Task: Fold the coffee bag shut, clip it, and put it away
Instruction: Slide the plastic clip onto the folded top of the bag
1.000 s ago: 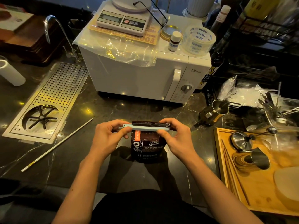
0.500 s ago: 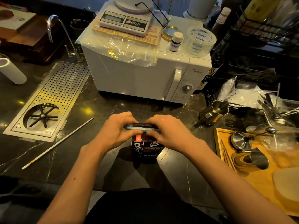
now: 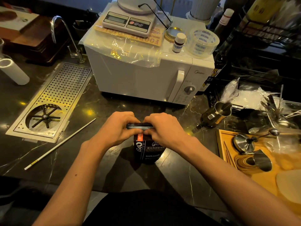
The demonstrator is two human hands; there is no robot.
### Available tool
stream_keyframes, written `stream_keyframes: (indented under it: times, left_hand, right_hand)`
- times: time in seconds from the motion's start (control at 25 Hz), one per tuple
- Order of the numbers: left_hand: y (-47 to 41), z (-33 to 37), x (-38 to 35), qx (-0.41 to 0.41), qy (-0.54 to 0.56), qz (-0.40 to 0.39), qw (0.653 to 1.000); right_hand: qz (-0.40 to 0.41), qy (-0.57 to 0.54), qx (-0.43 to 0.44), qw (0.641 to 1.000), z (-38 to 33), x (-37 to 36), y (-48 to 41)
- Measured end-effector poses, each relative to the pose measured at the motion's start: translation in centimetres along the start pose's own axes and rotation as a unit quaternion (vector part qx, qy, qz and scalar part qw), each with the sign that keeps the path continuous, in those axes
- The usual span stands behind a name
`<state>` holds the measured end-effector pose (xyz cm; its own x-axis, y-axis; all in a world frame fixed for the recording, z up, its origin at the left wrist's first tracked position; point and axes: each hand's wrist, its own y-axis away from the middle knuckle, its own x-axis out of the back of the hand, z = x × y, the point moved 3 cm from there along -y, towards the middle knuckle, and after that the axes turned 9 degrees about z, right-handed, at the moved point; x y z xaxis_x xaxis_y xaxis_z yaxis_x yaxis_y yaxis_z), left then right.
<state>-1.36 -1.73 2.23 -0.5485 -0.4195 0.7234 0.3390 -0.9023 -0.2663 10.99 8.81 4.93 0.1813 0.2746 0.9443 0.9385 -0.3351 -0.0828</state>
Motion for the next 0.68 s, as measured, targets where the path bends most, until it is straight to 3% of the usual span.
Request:
stream_keyframes:
  times: [0.16,0.36,0.52,0.68]
  left_hand:
    - [0.2,0.1,0.0,0.000,0.009,0.010,1.000]
    - [0.5,-0.2,-0.2,0.005,0.015,0.034,0.999]
    - [0.4,-0.5,-0.2,0.014,0.021,0.039,0.999]
    - [0.9,-0.7,-0.5,0.037,0.043,0.058,0.997]
  right_hand:
    - [-0.020,-0.058,-0.029,0.998,1.5,0.2,0.8]
    - [0.020,-0.083,-0.066,0.994,1.8,-0.2,1.2]
    - [-0.012,-0.132,-0.068,0.989,3.0,0.3,1.5]
    - [0.043,-0.120,-0.062,0.990,3.1,0.1,2.6]
